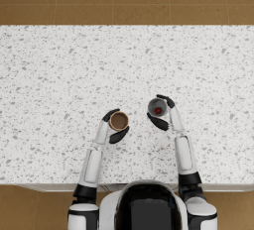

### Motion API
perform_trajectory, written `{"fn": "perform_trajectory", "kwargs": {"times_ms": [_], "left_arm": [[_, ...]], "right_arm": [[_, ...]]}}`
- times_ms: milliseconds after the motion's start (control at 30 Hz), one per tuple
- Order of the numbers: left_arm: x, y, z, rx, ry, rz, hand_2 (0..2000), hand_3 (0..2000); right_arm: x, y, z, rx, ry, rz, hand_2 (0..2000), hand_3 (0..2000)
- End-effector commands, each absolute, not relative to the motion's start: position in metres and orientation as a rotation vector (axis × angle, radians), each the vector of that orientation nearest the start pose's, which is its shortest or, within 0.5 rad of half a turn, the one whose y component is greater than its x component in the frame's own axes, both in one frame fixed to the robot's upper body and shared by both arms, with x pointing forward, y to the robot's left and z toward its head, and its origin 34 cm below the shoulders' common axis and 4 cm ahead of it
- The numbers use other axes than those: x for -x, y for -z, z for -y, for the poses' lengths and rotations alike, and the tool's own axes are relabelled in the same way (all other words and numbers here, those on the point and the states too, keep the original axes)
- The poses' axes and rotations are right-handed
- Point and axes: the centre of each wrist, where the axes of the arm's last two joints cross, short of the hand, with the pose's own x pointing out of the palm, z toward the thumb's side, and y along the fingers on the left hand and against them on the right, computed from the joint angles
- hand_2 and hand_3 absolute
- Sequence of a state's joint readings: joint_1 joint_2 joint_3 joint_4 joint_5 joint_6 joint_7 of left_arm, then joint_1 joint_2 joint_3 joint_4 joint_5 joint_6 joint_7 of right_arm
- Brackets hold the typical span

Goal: Pick up two cups and pour the berry on the right into the cup on the left

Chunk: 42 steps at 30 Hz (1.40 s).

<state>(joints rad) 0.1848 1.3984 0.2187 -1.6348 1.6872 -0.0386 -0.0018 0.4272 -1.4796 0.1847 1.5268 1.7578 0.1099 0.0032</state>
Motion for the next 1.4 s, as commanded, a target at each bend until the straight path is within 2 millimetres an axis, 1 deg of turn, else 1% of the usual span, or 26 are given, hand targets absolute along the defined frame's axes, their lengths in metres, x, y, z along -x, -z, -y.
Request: {"fn": "perform_trajectory", "kwargs": {"times_ms": [33, 100, 200, 267, 333, 400, 433, 533, 600, 767, 800, 967, 1100, 1267, 1400], "left_arm": [[-0.260, -0.171, -0.155, -0.491, 1.790, 0.002, 2000, 1280], [-0.261, -0.172, -0.154, -0.503, 1.785, -0.003, 2000, 1280], [-0.264, -0.170, -0.153, -0.499, 1.782, -0.013, 2000, 1280], [-0.264, -0.166, -0.150, -0.494, 1.794, -0.023, 2000, 1280], [-0.266, -0.165, -0.149, -0.487, 1.793, -0.026, 2000, 1280], [-0.266, -0.169, -0.147, -0.495, 1.797, -0.013, 2000, 1280], [-0.266, -0.168, -0.147, -0.490, 1.796, -0.016, 2000, 1280], [-0.266, -0.164, -0.145, -0.481, 1.804, -0.024, 2000, 1280], [-0.266, -0.165, -0.144, -0.479, 1.806, -0.022, 2000, 1280], [-0.267, -0.159, -0.144, -0.460, 1.808, -0.036, 2000, 1280], [-0.267, -0.160, -0.142, -0.460, 1.815, -0.035, 2000, 1280], [-0.269, -0.159, -0.142, -0.450, 1.813, -0.036, 2000, 1280], [-0.269, -0.159, -0.142, -0.446, 1.808, -0.032, 2000, 1280], [-0.270, -0.160, -0.143, -0.442, 1.799, -0.024, 2000, 1280], [-0.272, -0.160, -0.142, -0.436, 1.797, -0.022, 2000, 1280]], "right_arm": [[-0.319, -0.236, 0.142, 0.655, -1.764, 0.077, 2000, 1280], [-0.322, -0.238, 0.137, 0.713, -1.756, 0.033, 2000, 1280], [-0.319, -0.249, 0.126, 0.831, -1.735, 0.000, 2000, 1280], [-0.319, -0.252, 0.124, 0.891, -1.707, -0.033, 2000, 1280], [-0.315, -0.256, 0.122, 0.956, -1.677, -0.062, 2000, 1280], [-0.313, -0.259, 0.120, 1.019, -1.648, -0.094, 2000, 1280], [-0.309, -0.263, 0.117, 1.062, -1.632, -0.098, 2000, 1280], [-0.307, -0.263, 0.113, 1.142, -1.589, -0.161, 2000, 1280], [-0.304, -0.268, 0.109, 1.208, -1.552, -0.183, 2000, 1280], [-0.295, -0.273, 0.097, 1.367, -1.473, -0.257, 2000, 1280], [-0.292, -0.277, 0.093, 1.407, -1.451, -0.256, 2000, 1280], [-0.289, -0.275, 0.094, 1.512, -1.341, -0.364, 2000, 1280], [-0.288, -0.278, 0.094, 1.589, -1.235, -0.438, 2000, 1280], [-0.280, -0.279, 0.091, 1.704, -1.112, -0.521, 2000, 1280], [-0.274, -0.275, 0.086, 1.797, -1.019, -0.590, 2000, 1280]]}}
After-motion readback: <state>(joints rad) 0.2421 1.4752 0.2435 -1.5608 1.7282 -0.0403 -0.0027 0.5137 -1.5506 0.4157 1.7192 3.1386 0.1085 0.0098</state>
